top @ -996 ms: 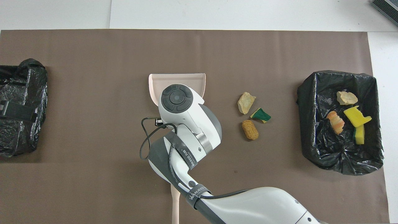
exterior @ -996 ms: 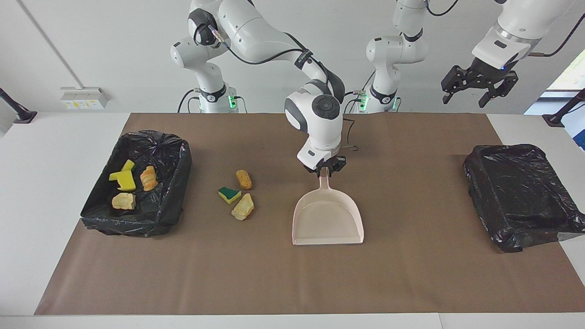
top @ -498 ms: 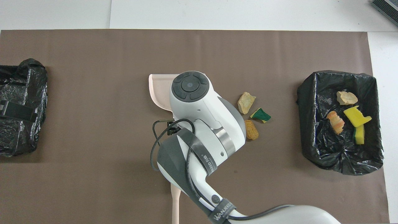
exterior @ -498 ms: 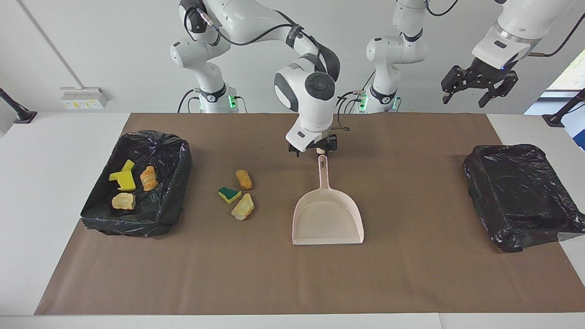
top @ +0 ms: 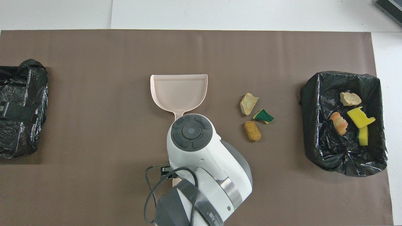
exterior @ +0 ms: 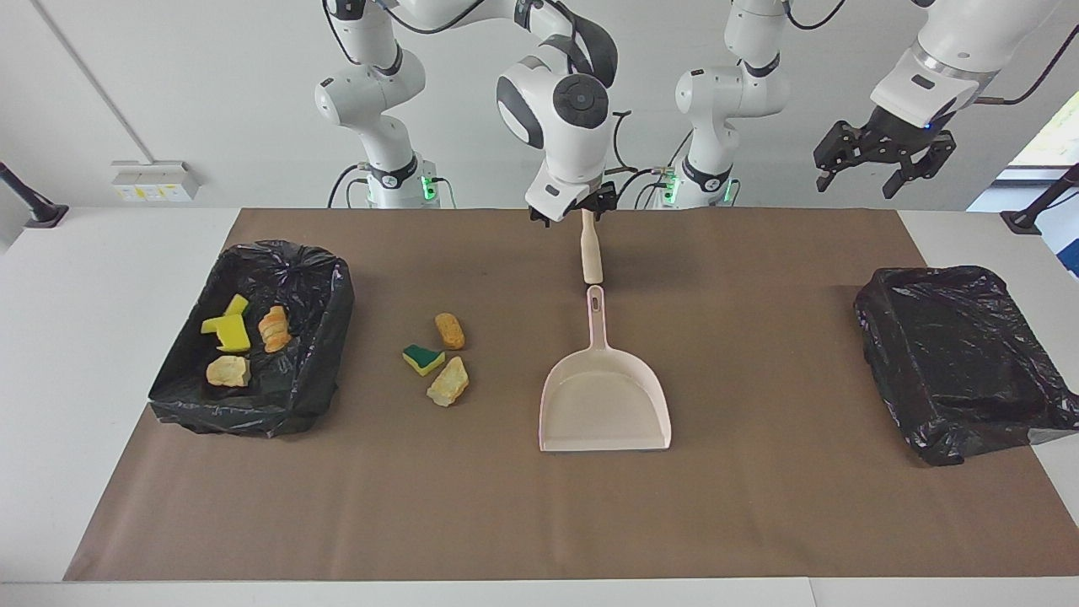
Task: Sweep and dump trash in bin
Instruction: 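Bring the empty dustpan back and set it down with the right gripper, then grasp the dustpan with the left gripper while the right gripper grasps the brush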
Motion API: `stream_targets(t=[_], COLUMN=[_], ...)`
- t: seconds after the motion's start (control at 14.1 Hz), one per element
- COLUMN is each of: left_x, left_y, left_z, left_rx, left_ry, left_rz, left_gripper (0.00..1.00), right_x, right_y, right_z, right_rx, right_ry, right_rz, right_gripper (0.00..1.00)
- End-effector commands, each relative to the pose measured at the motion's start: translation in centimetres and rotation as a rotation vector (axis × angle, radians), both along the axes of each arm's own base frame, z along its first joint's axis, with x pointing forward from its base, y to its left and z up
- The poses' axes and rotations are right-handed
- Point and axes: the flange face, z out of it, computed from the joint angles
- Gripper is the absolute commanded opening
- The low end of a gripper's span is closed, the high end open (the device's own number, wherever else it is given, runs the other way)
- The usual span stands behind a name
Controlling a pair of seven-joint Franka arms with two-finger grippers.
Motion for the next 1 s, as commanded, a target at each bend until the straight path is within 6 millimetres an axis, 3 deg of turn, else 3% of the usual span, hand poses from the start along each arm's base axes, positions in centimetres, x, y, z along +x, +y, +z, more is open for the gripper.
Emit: stream_targets(t=[0.0,0.14,0.21,0.36,0.57,0.64,0.71,0.78,0.93], left_x=[-0.3,-0.2,-0.1,0.1,0.7,0.8,1.5,1.1,0.7], left_y=[-1.2,-4.3,-6.3,-12.0,-17.6,-20.1,-21.6,-24.4,-27.9], left_z=[0.2,0.0,-2.0,-7.0,-14.2,-15.8,-18.2,-20.5,-25.4], left_rx=[-0.007,-0.011,-0.011,-0.020,-0.025,-0.033,-0.035,-0.036,-0.045], left_ry=[-0.026,-0.082,-0.067,-0.092,-0.109,-0.121,-0.113,-0.104,-0.103], left_rz=[-0.022,-0.027,-0.009,-0.064,-0.055,-0.073,-0.060,-0.079,-0.081], left_gripper=[1.00,0.96,0.90,1.00,1.00,1.00,1.00,1.00,1.00], right_x=[-6.6,-9.6,-10.5,-11.5,-14.0,-15.1,-15.5,-15.6,-15.9], right_y=[-1.4,0.2,0.9,0.7,2.0,2.3,2.5,2.5,2.2], right_z=[-2.3,-4.4,-5.4,-7.5,-9.9,-10.3,-10.2,-10.2,-10.4], right_rx=[0.013,-0.027,-0.027,-0.023,-0.014,-0.014,-0.014,-0.016,-0.024], right_ry=[-0.008,0.013,0.000,-0.020,-0.056,-0.062,-0.061,-0.061,-0.057], right_rz=[-0.026,-0.027,-0.040,-0.046,-0.081,-0.077,-0.073,-0.079,-0.080], right_gripper=[1.00,1.00,1.00,1.00,1.00,1.00,1.00,1.00,0.96])
